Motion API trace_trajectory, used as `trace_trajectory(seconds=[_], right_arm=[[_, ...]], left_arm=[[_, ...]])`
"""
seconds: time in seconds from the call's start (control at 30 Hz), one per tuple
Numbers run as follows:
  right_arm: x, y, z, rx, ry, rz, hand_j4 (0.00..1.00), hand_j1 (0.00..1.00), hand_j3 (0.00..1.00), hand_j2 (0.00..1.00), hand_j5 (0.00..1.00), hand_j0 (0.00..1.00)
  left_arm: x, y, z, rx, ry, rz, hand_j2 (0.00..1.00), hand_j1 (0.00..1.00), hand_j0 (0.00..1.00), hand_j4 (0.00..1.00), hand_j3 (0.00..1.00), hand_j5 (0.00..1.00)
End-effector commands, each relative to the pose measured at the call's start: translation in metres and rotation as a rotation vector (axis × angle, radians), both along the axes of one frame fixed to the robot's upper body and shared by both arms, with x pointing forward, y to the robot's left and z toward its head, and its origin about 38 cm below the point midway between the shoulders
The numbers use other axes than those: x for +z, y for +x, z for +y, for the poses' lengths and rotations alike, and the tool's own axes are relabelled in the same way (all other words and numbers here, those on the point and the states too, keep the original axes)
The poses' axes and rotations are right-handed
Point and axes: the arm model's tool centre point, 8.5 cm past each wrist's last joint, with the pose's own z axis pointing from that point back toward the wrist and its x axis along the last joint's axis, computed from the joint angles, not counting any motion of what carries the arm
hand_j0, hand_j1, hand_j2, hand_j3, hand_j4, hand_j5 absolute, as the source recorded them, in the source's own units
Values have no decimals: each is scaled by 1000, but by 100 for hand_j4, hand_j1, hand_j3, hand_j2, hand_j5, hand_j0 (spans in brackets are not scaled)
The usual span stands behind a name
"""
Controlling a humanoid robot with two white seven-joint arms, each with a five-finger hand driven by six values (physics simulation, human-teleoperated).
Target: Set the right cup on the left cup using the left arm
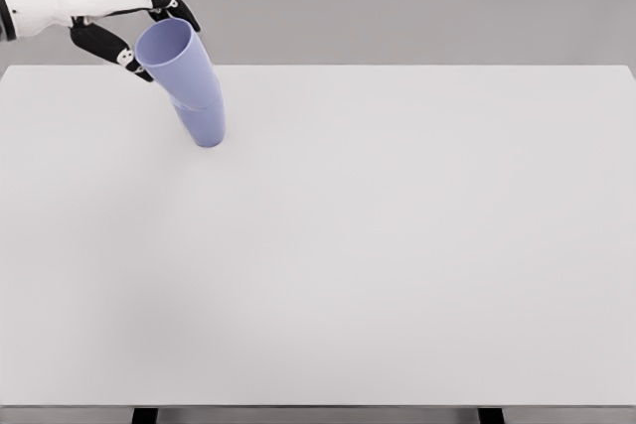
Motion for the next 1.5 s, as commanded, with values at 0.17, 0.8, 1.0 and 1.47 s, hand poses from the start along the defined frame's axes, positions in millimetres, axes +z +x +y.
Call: trace_trajectory(seconds=[0.17,0.8,1.0,1.47], right_arm=[[0,0,0,0,0,1,100,100,100,100,100,100],[0,0,0,0,0,1,100,100,100,100,100,100],[0,0,0,0,0,1,100,100,100,100,100,100],[0,0,0,0,0,-1,100,100,100,100,100,100]], left_arm=[[6,2,2,9,-10,-8,54,54,54,54,54,54],[-1,18,14,91,-18,12,54,54,54,54,54,54],[-5,24,12,103,-23,21,54,54,54,54,54,54],[-11,28,20,140,-22,34,55,55,55,55,55,55]])
